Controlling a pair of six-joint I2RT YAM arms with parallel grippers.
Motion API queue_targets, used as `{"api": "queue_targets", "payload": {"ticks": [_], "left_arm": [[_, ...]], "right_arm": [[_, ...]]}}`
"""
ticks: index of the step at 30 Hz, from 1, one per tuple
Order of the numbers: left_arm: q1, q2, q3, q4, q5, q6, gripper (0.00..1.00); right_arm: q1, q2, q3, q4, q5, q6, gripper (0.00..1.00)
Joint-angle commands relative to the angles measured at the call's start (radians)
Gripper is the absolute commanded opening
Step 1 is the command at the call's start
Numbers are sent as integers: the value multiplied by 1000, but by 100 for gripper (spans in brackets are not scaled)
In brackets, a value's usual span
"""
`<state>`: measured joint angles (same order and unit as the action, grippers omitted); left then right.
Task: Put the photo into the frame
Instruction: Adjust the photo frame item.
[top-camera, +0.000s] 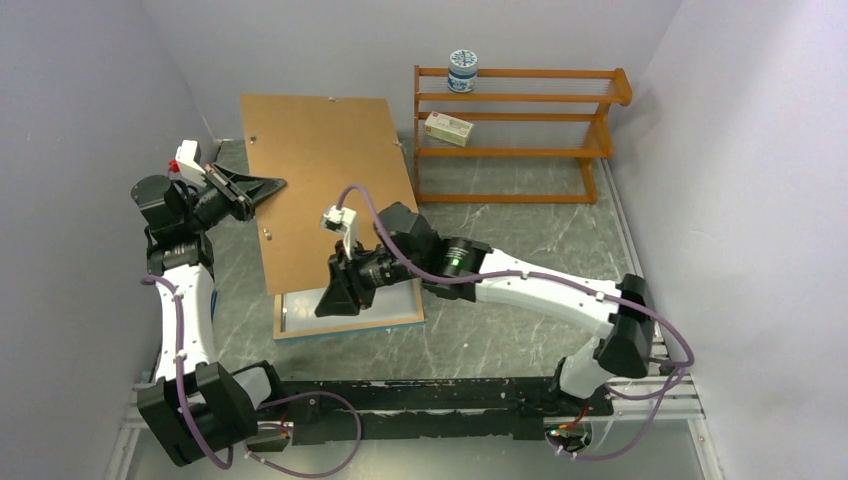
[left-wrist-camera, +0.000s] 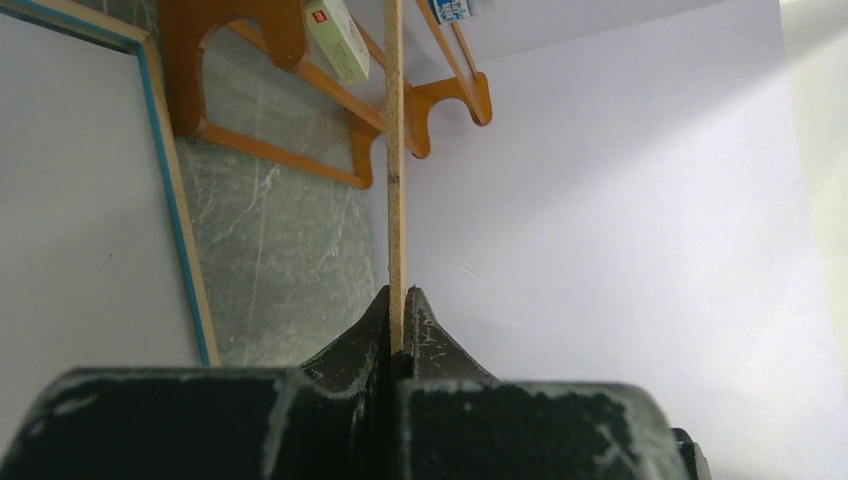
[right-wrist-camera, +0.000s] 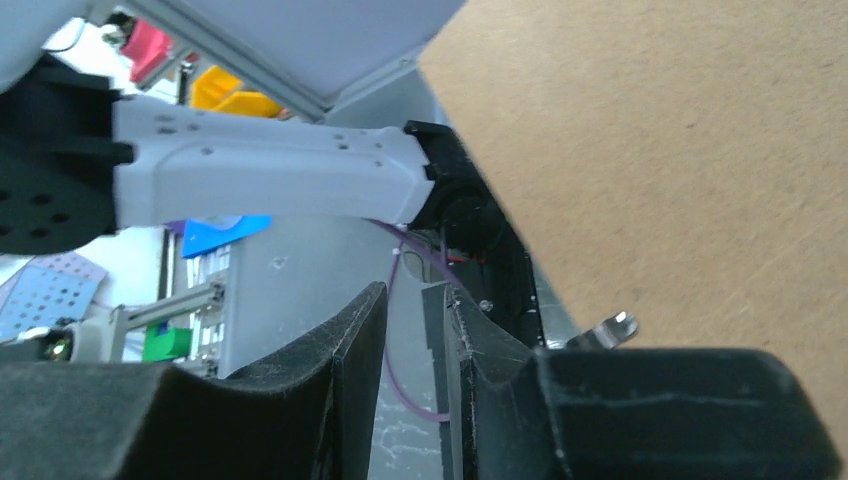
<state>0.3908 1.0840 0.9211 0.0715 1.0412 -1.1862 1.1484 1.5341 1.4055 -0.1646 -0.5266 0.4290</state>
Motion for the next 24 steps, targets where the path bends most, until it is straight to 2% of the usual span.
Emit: {"api": "queue_targets", "payload": {"ticks": [1,9,17,20,22,24], "left_arm": [[3,-20,8,102,60,-47,3],[3,-27,3,96,73,-38,3],[3,-8,25,97,108,-17,3],[4,-7,37,80,114,3,2],[3,-4,44,67,111,14,3],[5,-3,45,64,108,13,3]], "right_arm": [[18,53,111,-86,128,-24,31],[19,49,101,-131,385,16,30],[1,-67,-42,-109,599,87,30],[-19,-118,-106,-83,632,112,31],[-37,-154,-153,-52,593,106,40],[-64,-182,-186,-18,486,74,48]]}}
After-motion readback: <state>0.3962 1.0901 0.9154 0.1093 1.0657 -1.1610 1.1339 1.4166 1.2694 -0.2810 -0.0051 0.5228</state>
